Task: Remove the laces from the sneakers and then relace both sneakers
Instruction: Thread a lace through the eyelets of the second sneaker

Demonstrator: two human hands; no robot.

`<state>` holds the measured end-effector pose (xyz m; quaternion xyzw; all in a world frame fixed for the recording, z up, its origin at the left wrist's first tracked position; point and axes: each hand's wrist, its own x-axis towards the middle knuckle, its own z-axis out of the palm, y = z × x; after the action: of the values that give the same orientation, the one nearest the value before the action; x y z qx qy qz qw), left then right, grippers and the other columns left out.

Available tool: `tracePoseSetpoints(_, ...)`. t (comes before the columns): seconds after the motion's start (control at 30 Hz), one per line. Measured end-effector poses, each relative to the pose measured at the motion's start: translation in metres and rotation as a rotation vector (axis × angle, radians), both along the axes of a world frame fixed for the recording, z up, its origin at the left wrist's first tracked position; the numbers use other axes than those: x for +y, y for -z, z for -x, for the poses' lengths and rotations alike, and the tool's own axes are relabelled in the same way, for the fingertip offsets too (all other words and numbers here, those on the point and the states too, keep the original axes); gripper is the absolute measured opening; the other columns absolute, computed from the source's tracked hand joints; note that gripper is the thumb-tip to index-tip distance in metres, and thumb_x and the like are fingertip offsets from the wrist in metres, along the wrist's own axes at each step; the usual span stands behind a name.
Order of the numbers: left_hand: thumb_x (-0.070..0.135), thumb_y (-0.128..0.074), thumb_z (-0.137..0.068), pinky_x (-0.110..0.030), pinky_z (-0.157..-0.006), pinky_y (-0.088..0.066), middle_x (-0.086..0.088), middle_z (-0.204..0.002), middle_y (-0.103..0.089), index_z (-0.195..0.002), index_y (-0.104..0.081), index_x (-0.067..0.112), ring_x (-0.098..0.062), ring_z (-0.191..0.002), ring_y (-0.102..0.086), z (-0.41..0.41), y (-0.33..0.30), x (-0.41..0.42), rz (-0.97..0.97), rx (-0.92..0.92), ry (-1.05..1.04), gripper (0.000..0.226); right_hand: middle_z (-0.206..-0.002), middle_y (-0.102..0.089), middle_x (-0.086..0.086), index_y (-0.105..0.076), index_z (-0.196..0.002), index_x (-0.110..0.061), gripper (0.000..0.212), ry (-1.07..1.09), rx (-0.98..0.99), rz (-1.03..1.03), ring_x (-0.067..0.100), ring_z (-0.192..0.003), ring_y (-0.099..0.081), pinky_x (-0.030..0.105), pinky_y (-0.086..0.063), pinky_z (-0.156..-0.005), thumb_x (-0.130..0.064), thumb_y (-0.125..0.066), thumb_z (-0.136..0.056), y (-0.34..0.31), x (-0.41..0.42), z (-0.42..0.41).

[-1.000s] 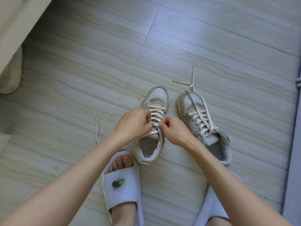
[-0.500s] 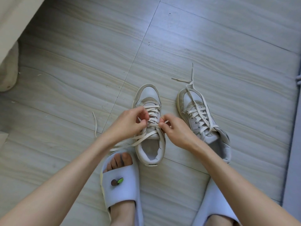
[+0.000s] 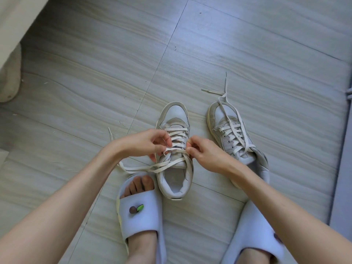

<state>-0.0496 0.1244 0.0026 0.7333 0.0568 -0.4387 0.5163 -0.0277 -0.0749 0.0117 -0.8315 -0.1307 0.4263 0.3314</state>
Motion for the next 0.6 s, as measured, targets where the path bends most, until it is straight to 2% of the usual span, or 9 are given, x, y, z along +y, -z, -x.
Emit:
tracePoseSetpoints(0.07,0.002,-0.047,-0.094,-0.019,-0.059,-0.051,-0.002,-0.079,-0.054,-0.094,-0.054,0.014,-0.01,-0.068,-0.052,0.001,0.0,-0.002,-0.003,0.002,0.008,0.013,-0.087,-0.061,0.005,-0.044,-0.075,-0.026,0.025,-0.038,0.033,0.012,0.025,-0.087,-0.058,0.038,-0.045,-0.083,-0.014,-0.044,-0.097,-0.002,-0.001,-0.002)
tracePoseSetpoints(0.13,0.007,-0.047,-0.093,-0.022,-0.058,-0.049,0.0,-0.072,-0.052,-0.087,-0.052,0.018,-0.011,-0.064,-0.049,0.0,0.001,-0.008,-0.058,-0.063,0.062,0.014,-0.084,-0.058,0.001,-0.044,-0.076,-0.026,0.024,-0.132,0.071,0.04,0.024,-0.086,-0.057,0.038,-0.046,-0.084,-0.015,-0.043,-0.097,-0.005,-0.001,-0.008)
tracePoseSetpoints(0.27,0.014,-0.053,-0.089,-0.017,-0.055,-0.038,0.007,-0.062,-0.052,-0.08,-0.051,0.026,-0.003,-0.052,-0.045,-0.005,0.002,-0.021,-0.158,-0.235,0.136,0.015,-0.072,-0.051,-0.008,-0.043,-0.076,-0.026,0.023,-0.272,0.076,0.077,0.006,-0.063,-0.045,0.021,-0.038,-0.061,-0.016,-0.041,-0.097,-0.009,0.004,-0.021)
tracePoseSetpoints(0.33,0.009,-0.055,-0.091,-0.019,-0.059,-0.041,0.005,-0.063,-0.054,-0.086,-0.055,0.022,-0.006,-0.056,-0.048,0.0,0.005,-0.021,0.01,-0.168,-0.041,0.013,-0.071,-0.049,-0.008,-0.042,-0.076,-0.025,0.024,-0.225,0.069,0.043,0.004,-0.061,-0.043,0.016,-0.036,-0.059,-0.016,-0.042,-0.097,-0.009,0.002,-0.022)
tracePoseSetpoints(0.4,0.002,-0.054,-0.091,-0.021,-0.064,-0.045,-0.001,-0.07,-0.059,-0.095,-0.056,0.015,-0.012,-0.065,-0.054,0.008,0.009,-0.014,0.227,-0.053,-0.28,0.014,-0.072,-0.049,-0.007,-0.043,-0.077,-0.023,0.023,-0.123,0.101,-0.023,0.005,-0.063,-0.043,0.019,-0.039,-0.065,-0.013,-0.042,-0.098,-0.006,-0.002,-0.017)
tracePoseSetpoints(0.47,-0.002,-0.054,-0.089,-0.021,-0.064,-0.046,-0.009,-0.078,-0.062,-0.1,-0.053,0.013,-0.016,-0.073,-0.059,0.017,0.013,-0.008,0.382,0.032,-0.478,0.018,-0.07,-0.052,-0.007,-0.045,-0.078,-0.021,0.022,-0.022,0.123,-0.092,0.001,-0.059,-0.044,0.016,-0.039,-0.062,-0.01,-0.043,-0.097,-0.004,-0.004,-0.01)
tracePoseSetpoints(0.53,-0.003,-0.054,-0.089,-0.019,-0.059,-0.046,-0.013,-0.079,-0.061,-0.103,-0.051,0.013,-0.017,-0.072,-0.062,0.021,0.016,-0.005,0.435,0.038,-0.552,0.022,-0.068,-0.056,-0.006,-0.048,-0.079,-0.019,0.02,0.016,0.118,-0.116,-0.003,-0.054,-0.046,0.009,-0.036,-0.056,-0.009,-0.045,-0.097,-0.002,-0.004,-0.007)
tracePoseSetpoints(0.6,-0.005,-0.054,-0.088,-0.018,-0.054,-0.041,-0.011,-0.077,-0.061,-0.104,-0.05,0.014,-0.015,-0.066,-0.06,0.02,0.017,-0.002,0.377,0.0,-0.493,0.025,-0.069,-0.059,-0.004,-0.051,-0.08,-0.02,0.017,0.0,0.061,-0.068,0.002,-0.059,-0.052,0.013,-0.04,-0.059,-0.014,-0.049,-0.095,-0.001,-0.004,-0.008)
